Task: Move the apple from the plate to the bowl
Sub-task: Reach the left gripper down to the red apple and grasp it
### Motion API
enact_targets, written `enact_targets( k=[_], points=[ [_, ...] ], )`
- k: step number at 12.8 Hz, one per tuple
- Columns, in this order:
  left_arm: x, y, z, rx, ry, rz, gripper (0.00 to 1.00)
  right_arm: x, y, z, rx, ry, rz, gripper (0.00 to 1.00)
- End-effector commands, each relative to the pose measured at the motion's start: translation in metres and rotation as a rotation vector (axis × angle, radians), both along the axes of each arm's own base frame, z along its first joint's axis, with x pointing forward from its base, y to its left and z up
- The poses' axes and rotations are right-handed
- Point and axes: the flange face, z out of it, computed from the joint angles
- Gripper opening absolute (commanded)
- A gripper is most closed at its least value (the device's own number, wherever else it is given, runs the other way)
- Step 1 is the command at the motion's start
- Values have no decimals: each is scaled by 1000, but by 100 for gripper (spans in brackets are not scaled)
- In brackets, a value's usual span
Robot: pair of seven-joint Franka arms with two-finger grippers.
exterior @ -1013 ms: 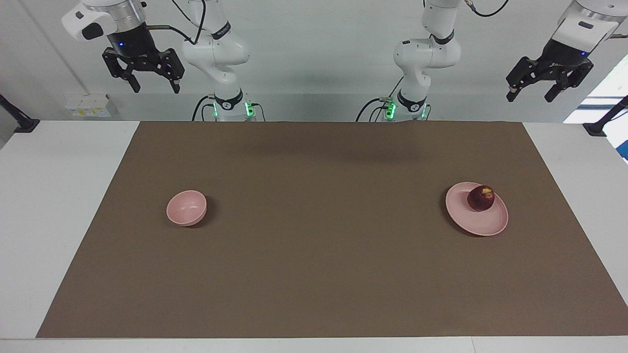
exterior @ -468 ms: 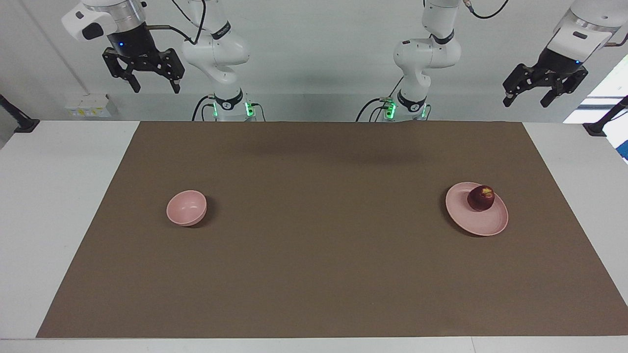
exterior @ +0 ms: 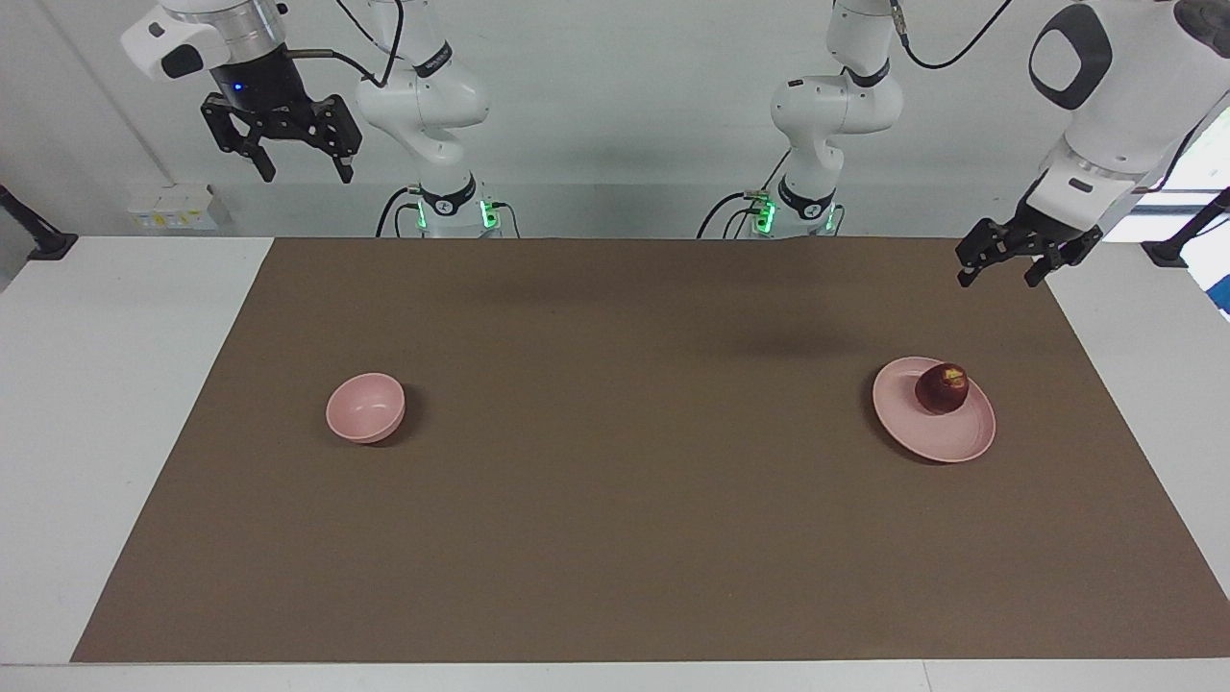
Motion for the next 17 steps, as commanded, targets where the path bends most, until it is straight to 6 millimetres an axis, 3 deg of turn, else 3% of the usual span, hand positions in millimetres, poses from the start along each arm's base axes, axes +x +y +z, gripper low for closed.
enact_targets(
  k=[1,7,10,13,15,16,17],
  points=[
    [-8,15,-30,10,-36,-10,100,-4,-1,0,16,-18,26,100],
    [-3,37,-121,24,-97,-26,100,-5,-4,-3,17,-10,30,100],
    [3,39,-187,32,-102,-21,100,-5,-4,-4,17,-8,28,100],
    [4,42,-217,34,-90,-15,100,-5,-2,-4,17,-8,27,100],
    [7,42,-223,36,-100,-17,100,-1,0,-8,19,-19,25,100],
    [11,41,-222,38,-111,-18,97,1,2,-13,18,-30,30,100],
    [13,42,-220,38,-119,-17,82,4,2,-14,20,-45,30,100]
  ],
)
